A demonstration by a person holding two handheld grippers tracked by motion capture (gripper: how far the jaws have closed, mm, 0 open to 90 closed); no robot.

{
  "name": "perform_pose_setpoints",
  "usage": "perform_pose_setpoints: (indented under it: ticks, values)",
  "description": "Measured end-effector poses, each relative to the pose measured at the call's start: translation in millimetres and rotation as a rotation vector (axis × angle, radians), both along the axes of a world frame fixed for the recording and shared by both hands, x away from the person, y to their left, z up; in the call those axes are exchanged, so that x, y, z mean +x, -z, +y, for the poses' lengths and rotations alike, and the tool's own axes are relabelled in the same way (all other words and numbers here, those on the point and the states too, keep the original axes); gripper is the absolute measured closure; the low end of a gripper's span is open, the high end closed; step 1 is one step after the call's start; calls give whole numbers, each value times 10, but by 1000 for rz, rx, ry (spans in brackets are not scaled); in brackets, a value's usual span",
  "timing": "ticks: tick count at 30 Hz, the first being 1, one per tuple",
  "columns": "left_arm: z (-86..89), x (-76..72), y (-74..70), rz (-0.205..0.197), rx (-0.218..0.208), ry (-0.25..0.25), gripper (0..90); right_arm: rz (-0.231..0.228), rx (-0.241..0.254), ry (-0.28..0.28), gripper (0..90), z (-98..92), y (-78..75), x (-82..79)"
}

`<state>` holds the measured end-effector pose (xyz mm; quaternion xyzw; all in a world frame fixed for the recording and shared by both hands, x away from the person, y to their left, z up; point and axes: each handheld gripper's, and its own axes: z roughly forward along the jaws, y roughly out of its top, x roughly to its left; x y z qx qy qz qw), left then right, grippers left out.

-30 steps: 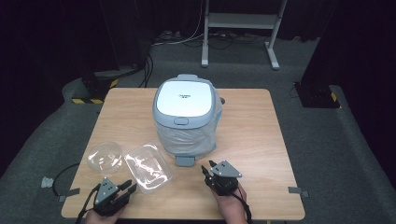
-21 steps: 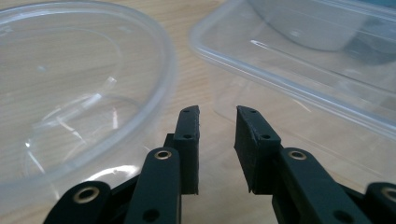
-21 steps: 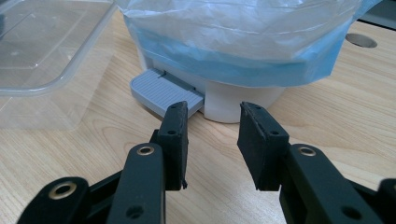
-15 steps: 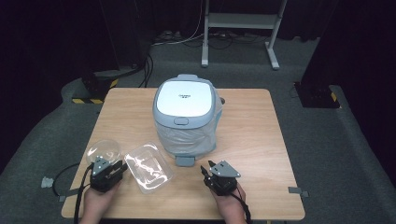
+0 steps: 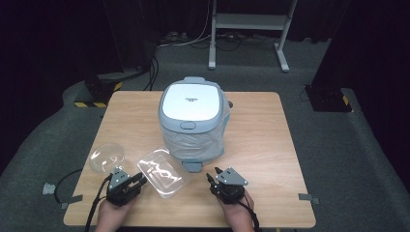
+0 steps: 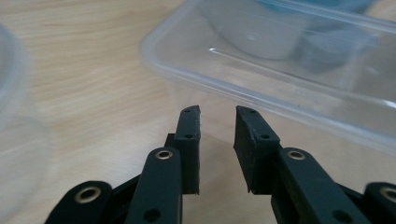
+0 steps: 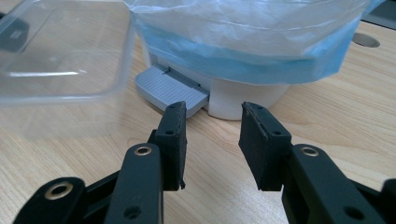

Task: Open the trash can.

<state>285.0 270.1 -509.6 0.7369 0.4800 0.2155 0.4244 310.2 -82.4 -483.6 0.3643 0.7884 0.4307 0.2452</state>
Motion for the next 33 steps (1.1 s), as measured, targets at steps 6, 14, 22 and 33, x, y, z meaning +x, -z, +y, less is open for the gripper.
perform_pose_setpoints:
  ticks: [6,14,22,33]
  values:
    - [-147,-212,-44,-20,19,62,689,-2,0,2,614,10,-8,-6]
    - [188,-37,68,7,50,-78,718,4,0,-1,616,12,8,6]
    - [256,212,50,19,35,-147,726,20,-9,-10,619,66,44,13]
    - [-37,-23,54,13,44,2,715,35,-12,-5,619,56,81,32]
